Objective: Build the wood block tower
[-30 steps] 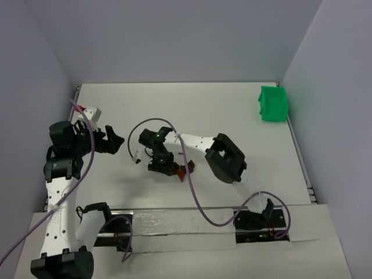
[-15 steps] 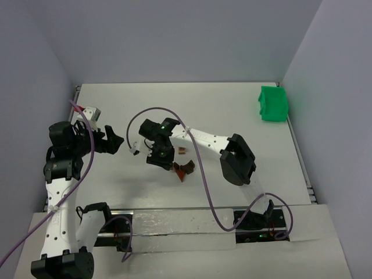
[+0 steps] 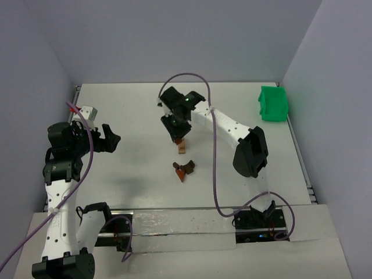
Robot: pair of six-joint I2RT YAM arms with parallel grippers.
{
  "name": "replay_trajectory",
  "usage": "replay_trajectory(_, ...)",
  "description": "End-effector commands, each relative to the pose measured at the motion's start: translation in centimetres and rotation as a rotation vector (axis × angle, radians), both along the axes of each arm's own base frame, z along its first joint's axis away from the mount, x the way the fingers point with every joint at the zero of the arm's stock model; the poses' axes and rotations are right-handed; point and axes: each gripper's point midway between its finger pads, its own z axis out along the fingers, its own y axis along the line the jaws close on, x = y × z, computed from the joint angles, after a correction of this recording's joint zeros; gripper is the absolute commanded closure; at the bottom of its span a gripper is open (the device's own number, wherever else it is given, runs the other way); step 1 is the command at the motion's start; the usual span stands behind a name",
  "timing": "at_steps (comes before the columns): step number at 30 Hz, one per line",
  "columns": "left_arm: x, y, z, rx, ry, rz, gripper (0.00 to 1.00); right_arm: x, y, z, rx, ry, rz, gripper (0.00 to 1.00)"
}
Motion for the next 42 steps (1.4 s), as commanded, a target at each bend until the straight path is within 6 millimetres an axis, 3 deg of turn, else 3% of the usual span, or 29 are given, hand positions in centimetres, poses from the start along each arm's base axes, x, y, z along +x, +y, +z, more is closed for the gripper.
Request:
replay_trajectory(1, 0.7, 0.7, 1.6, 0.010, -0.063, 0.041, 0.04, 3.9, -1.3, 2.3, 0.050, -0.058, -0.329, 1.00)
replay_trajectory(8, 0.8, 0.9, 1.4, 0.012, -0.059, 0.048, 0.04, 6.1, -2.3, 0.1, 0.011, -0.035, -0.411, 1.00)
replay_trajectory(23, 1.0, 0.8, 1.1, 0.008, -0.048, 0.043, 0.03, 6.2, -2.3, -3.7, -0.034, 0.047, -0.455, 0.91)
replay_trajectory(28, 1.0, 0.8, 1.0, 0.006, -0.042, 0.041, 0.03, 6.4, -2.2, -4.3, -0.041, 0.054, -0.457, 0.84)
replay_trajectory(42, 0.9, 0.7, 1.0, 0.004, -0.042, 0.037, 0.03, 7.4, -2.2, -5.1, -0.048, 0.052, -0.472, 0.83)
